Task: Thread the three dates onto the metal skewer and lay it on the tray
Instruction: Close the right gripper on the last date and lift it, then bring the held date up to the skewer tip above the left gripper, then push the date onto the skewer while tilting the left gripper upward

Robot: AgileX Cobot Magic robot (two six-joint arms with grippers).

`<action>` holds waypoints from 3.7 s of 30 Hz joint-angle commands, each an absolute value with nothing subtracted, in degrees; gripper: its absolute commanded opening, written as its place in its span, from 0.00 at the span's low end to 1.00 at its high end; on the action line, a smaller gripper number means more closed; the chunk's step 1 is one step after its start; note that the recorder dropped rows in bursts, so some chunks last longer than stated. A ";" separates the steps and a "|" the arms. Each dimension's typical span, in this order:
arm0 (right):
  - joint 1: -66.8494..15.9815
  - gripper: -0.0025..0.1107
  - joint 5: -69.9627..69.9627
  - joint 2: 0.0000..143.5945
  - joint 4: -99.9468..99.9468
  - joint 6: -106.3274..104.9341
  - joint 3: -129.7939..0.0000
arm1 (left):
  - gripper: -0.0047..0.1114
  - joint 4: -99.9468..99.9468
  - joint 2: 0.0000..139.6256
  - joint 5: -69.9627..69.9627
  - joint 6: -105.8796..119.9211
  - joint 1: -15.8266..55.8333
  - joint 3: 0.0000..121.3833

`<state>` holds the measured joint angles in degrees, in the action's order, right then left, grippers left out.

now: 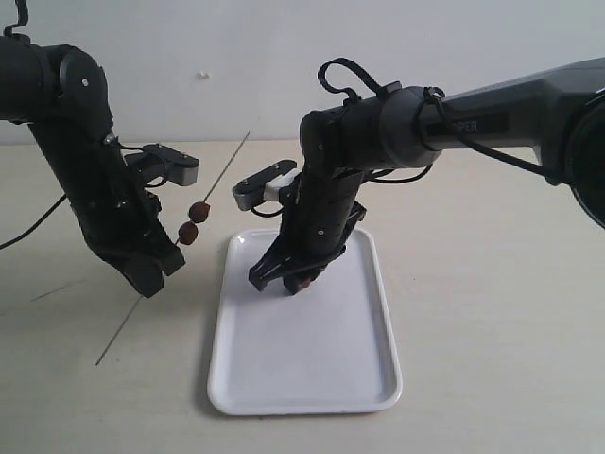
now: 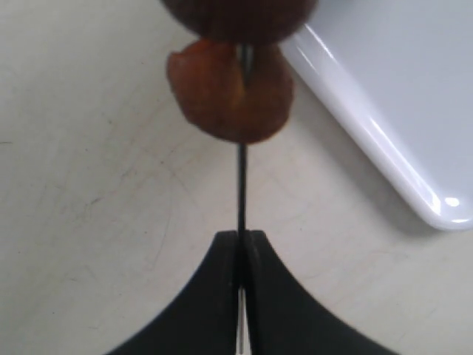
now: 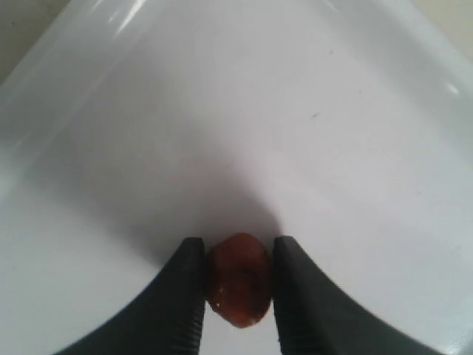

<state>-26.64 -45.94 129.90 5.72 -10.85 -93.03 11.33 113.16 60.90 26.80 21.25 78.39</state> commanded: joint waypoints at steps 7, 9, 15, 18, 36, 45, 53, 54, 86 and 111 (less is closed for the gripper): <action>-26.49 0.09 -42.68 128.75 4.24 -8.09 -92.94 | 0.04 11.82 112.46 60.56 26.63 21.11 78.79; -25.78 0.09 -41.07 127.57 4.23 -7.49 -92.94 | 0.04 12.63 112.46 60.56 27.23 21.11 78.79; -21.40 0.09 -39.26 123.58 4.51 -7.24 -92.94 | 0.04 13.02 112.46 60.26 27.50 21.11 78.79; -18.51 0.09 -37.25 121.96 7.73 -7.00 -93.05 | 0.04 16.96 112.46 59.43 30.20 21.11 78.79; -10.00 0.09 -27.49 121.45 77.20 -49.16 -93.05 | 0.04 32.74 116.21 63.99 45.38 21.11 78.64; -10.00 0.09 -33.22 121.45 78.50 -49.46 -93.05 | 0.04 32.74 116.59 60.83 44.99 21.11 78.64; -10.00 0.09 -38.74 121.45 80.88 -49.47 -93.05 | 0.04 32.74 116.59 58.87 44.21 21.11 78.64; -10.00 0.09 -39.15 121.45 80.88 -49.47 -93.05 | 0.04 32.35 116.59 58.57 43.72 21.11 78.64; -9.65 0.09 -40.99 122.30 83.89 -50.07 -93.05 | 0.04 31.27 116.59 57.07 41.58 20.58 78.64; -9.39 0.09 -41.40 122.89 84.29 -52.49 -93.05 | 0.04 31.25 116.59 57.07 41.70 20.58 78.64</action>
<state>-9.70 -40.96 123.13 83.53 -51.95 -92.95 30.56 116.45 57.41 41.57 20.59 78.39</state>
